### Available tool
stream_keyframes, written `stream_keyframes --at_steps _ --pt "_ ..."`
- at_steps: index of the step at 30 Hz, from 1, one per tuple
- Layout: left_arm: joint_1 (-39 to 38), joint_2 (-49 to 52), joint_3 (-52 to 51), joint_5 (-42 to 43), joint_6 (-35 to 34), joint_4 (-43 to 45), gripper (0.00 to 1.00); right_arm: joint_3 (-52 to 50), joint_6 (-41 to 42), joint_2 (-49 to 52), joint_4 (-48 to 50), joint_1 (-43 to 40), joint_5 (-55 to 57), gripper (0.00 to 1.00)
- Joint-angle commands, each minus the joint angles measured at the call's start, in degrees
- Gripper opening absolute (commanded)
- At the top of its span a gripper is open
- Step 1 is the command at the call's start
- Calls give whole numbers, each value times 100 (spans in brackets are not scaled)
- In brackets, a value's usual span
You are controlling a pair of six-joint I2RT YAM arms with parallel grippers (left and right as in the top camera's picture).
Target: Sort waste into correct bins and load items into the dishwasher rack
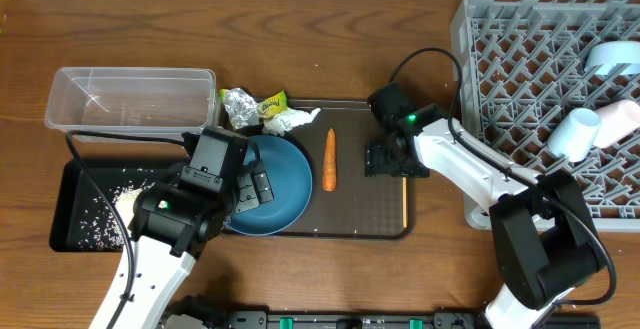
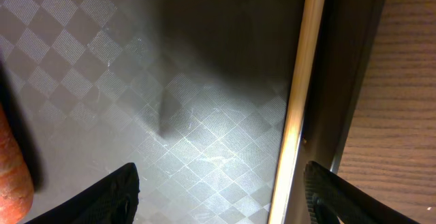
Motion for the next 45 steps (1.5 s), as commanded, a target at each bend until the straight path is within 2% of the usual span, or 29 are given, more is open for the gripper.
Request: stream_keyframes --at_steps 1,18,22,24,25,31,34,37,45 --pt "17 -11 66 -111 13 -17 98 -94 81 37 9 -26 50 76" --pt "17 -11 66 -111 13 -17 98 -562 125 37 492 -15 -133 70" --pt "17 -11 66 -111 13 -17 98 -560 125 37 494 -15 -129 58" --pt "17 -11 66 -111 13 -17 98 -560 129 37 494 -15 -109 48" --pt "17 -11 66 -111 13 -17 98 -560 129 37 494 -17 -101 39" --pt "17 -11 66 -111 13 -17 98 -562 129 37 487 -15 -61 13" --pt "17 -11 66 -111 13 -15 98 -562 129 37 487 -15 -66 11" --pt "17 -11 66 -111 13 -15 98 -562 129 37 485 -15 -66 1" --pt "17 -11 66 -111 13 -17 98 -323 94 -20 483 -105 -310 1"
